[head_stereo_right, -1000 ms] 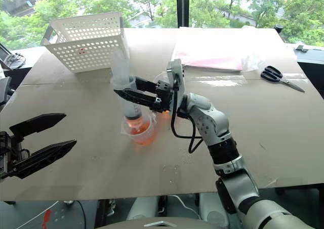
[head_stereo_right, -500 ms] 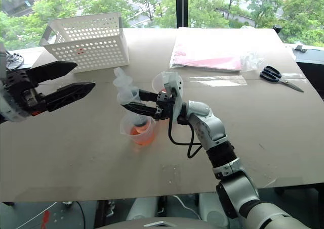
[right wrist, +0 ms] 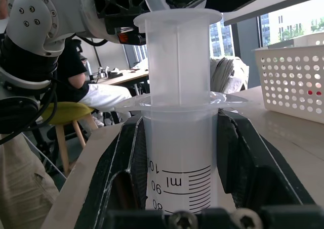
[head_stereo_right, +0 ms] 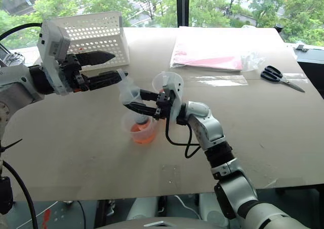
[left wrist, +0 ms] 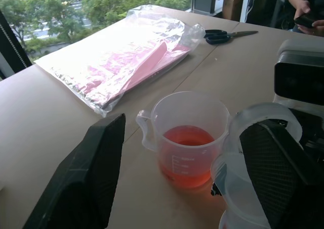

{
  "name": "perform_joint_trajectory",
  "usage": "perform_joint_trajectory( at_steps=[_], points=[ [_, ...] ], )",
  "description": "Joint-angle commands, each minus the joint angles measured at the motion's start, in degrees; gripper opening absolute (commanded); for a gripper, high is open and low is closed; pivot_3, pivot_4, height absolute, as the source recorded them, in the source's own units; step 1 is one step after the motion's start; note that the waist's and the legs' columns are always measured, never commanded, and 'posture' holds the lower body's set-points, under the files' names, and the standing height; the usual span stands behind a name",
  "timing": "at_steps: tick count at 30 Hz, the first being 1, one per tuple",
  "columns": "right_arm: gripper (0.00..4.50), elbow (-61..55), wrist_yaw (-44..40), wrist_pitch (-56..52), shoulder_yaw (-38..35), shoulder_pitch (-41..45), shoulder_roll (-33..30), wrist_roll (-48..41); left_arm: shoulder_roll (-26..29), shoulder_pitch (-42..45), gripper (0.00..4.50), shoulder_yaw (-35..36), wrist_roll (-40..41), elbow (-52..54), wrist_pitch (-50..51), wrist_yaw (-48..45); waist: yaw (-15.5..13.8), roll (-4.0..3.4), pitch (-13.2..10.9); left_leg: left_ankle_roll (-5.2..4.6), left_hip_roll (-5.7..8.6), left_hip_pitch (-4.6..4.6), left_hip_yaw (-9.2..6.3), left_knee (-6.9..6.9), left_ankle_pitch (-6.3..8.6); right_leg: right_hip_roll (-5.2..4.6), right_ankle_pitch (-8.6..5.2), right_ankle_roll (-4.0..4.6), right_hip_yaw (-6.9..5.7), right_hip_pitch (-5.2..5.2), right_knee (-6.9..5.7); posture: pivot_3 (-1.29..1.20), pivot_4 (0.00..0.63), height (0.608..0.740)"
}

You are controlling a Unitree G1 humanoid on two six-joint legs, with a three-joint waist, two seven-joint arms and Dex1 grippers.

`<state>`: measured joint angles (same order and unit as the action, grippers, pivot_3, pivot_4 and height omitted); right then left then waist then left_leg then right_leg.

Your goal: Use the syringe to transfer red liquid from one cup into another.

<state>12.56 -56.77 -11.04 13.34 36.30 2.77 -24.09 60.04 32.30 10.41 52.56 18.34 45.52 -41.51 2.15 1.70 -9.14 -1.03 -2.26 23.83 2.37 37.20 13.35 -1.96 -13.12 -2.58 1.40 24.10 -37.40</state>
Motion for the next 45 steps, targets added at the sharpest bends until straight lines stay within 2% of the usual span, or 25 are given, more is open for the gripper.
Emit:
perform_joint_trajectory(
  at_steps=[1, 5, 6, 16, 22, 36, 37, 40, 41, 43, 45],
  points=[
    [1.45, -3.88, -0.53, 0.65, 1.45, 0.32, 1.81, -0.60, -0.62, 0.74, 1.97, 1.00, -1.72, 0.68, -1.31, -1.99, 0.07, 0.00, 0.00, 0.00, 0.00, 0.00, 0.00, 0.00, 0.00, 0.00, 0.00, 0.00, 0.01, 0.00, 0.00, 0.00, 0.150, 0.740],
    [1.45, -5.35, 0.02, -0.40, 0.93, 0.60, 2.45, -1.84, -0.73, -1.78, 0.13, 2.36, -0.71, 3.57, -0.73, -5.36, 0.11, 0.00, 0.00, 0.00, -0.01, 0.00, 0.00, 0.00, 0.00, 0.00, 0.00, 0.00, 0.02, 0.00, -0.02, 0.00, 0.150, 0.740],
    [1.45, -5.78, 0.14, -0.68, 0.74, 0.80, 2.58, -2.15, -0.80, -2.40, 0.00, 2.70, -0.63, 4.20, -0.70, -5.74, 0.12, 0.00, 0.00, -0.01, -0.01, 0.00, 0.00, 0.00, 0.00, 0.00, 0.00, 0.00, 0.02, 0.00, -0.02, 0.00, 0.150, 0.740],
    [1.45, -10.57, 1.46, -5.24, -1.83, 4.61, 4.26, -6.47, -1.52, -4.51, 0.00, 5.07, 0.87, 7.93, 0.89, -6.37, -0.01, 0.02, 0.01, -0.01, -0.01, -0.01, -0.15, 0.05, 0.00, 0.00, 0.00, 0.00, 0.01, -0.01, -0.05, 0.00, 0.150, 0.740],
    [1.45, -11.14, 3.17, -6.92, -4.30, 6.95, 5.18, -8.53, -1.67, -8.97, 0.00, 6.14, 1.04, 11.42, 1.18, -6.86, 0.12, 0.01, 0.01, -0.01, -0.02, -0.02, -0.32, 0.04, 0.00, 0.00, 0.00, 0.00, 0.02, -0.01, -0.05, 0.00, 0.150, 0.740],
    [1.45, -11.21, 4.42, -8.04, -5.46, 7.23, 4.80, -9.02, -0.20, -14.13, 0.00, 6.22, 0.30, 14.03, -2.18, -10.01, 0.03, 0.01, 0.01, -0.01, -0.02, -0.02, -0.36, 0.04, 0.00, 0.00, 0.00, 0.00, 0.01, -0.01, -0.06, 0.00, 0.150, 0.740],
    [1.45, -11.13, 4.44, -7.99, -5.45, 7.25, 4.78, -8.94, -0.63, -14.03, 0.00, 6.85, 1.58, 13.80, -1.59, -9.28, 0.03, 0.01, 0.01, -0.01, -0.02, -0.02, -0.36, 0.04, 0.00, 0.00, 0.00, 0.00, 0.01, -0.01, -0.06, 0.00, 0.150, 0.740],
    [1.45, -10.96, 4.57, -8.01, -5.26, 6.91, 4.47, -8.47, -2.10, -10.48, 0.00, 13.00, 16.52, 8.69, 5.59, -3.54, 0.04, 0.02, 0.00, -0.01, -0.02, -0.01, -0.38, 0.04, 0.00, 0.00, 0.00, 0.00, 0.00, 0.00, -0.06, 0.00, 0.150, 0.740],
    [1.45, -11.05, 4.65, -8.15, -5.21, 6.63, 4.31, -8.41, -2.03, -9.76, 0.51, 15.05, 19.34, 7.05, 7.08, -2.34, 0.05, 0.03, 0.00, -0.01, -0.06, -0.01, -0.41, 0.05, 0.00, -0.01, 0.00, -0.01, -0.01, 0.00, -0.07, 0.00, 0.150, 0.740],
    [1.45, -11.16, 4.81, -8.50, -5.15, 6.08, 4.03, -8.29, -0.74, -11.19, 0.98, 18.67, 21.43, 5.47, 9.27, -1.98, 0.18, 0.03, 0.00, -0.01, -0.06, -0.01, -0.44, 0.07, 0.00, -0.01, 0.00, -0.01, -0.03, -0.01, -0.08, 0.00, 0.150, 0.740],
    [1.45, -11.10, 5.06, -8.71, -5.00, 5.63, 3.78, -7.97, 0.46, -14.88, 2.02, 22.37, 22.44, 5.85, 11.23, -1.86, 0.26, 0.03, 0.00, -0.01, -0.06, -0.02, -0.44, 0.06, 0.00, -0.02, 0.00, -0.01, -0.03, -0.01, -0.07, 0.00, 0.150, 0.740]
  ],
)
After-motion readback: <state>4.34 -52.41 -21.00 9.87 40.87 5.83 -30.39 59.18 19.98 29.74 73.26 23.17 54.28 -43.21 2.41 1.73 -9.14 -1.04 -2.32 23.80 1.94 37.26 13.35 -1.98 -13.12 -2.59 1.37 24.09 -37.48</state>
